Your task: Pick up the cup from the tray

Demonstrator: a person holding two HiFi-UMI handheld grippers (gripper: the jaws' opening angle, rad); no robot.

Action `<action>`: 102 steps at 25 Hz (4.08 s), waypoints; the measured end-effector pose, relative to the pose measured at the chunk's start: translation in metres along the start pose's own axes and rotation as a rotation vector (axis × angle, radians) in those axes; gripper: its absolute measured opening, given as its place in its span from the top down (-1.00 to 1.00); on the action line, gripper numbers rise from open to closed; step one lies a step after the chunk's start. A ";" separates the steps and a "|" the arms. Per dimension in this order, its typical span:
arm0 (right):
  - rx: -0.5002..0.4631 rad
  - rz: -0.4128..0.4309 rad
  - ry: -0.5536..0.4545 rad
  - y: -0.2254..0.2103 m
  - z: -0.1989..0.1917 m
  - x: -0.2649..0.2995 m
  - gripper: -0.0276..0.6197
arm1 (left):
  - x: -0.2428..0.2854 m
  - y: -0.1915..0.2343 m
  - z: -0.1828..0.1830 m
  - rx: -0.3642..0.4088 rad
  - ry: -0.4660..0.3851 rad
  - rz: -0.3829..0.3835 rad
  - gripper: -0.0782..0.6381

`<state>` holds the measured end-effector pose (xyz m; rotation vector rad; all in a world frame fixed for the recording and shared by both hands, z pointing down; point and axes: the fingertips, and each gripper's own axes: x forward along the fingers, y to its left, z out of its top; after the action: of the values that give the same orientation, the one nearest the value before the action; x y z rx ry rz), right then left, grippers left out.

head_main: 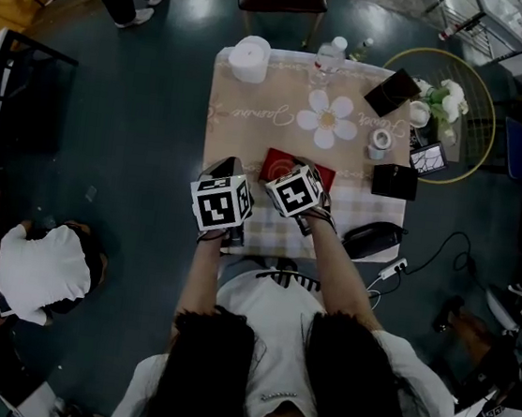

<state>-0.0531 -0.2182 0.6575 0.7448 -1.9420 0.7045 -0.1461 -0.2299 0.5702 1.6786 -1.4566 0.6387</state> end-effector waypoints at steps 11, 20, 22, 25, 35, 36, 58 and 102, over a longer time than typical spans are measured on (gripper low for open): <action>0.059 -0.030 -0.057 -0.035 0.013 -0.019 -0.35 | 0.014 -0.024 0.001 0.033 0.012 -0.051 0.77; 0.120 -0.079 -0.076 -0.080 0.011 -0.034 -0.35 | 0.029 -0.054 0.007 0.066 0.023 -0.097 0.77; 0.131 -0.091 -0.073 -0.091 0.009 -0.037 -0.35 | 0.033 -0.061 0.007 0.078 0.029 -0.110 0.77; 0.150 -0.106 -0.066 -0.107 0.006 -0.039 -0.35 | 0.037 -0.069 0.006 0.101 0.041 -0.119 0.77; 0.212 -0.132 -0.036 -0.150 -0.010 -0.036 -0.35 | 0.054 -0.076 0.003 0.099 0.072 -0.116 0.77; 0.200 -0.137 -0.029 -0.152 -0.009 -0.034 -0.35 | 0.055 -0.075 0.004 0.096 0.074 -0.114 0.77; 0.257 -0.113 0.004 -0.159 -0.022 -0.025 -0.35 | 0.060 -0.069 0.001 0.063 0.104 -0.100 0.77; 0.213 -0.224 -0.450 -0.062 0.037 -0.171 0.89 | -0.025 -0.137 0.031 0.198 -0.170 -0.306 0.77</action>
<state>0.0414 -0.2485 0.5010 1.3235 -2.1515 0.6502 -0.0220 -0.2405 0.4998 2.1020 -1.2445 0.4919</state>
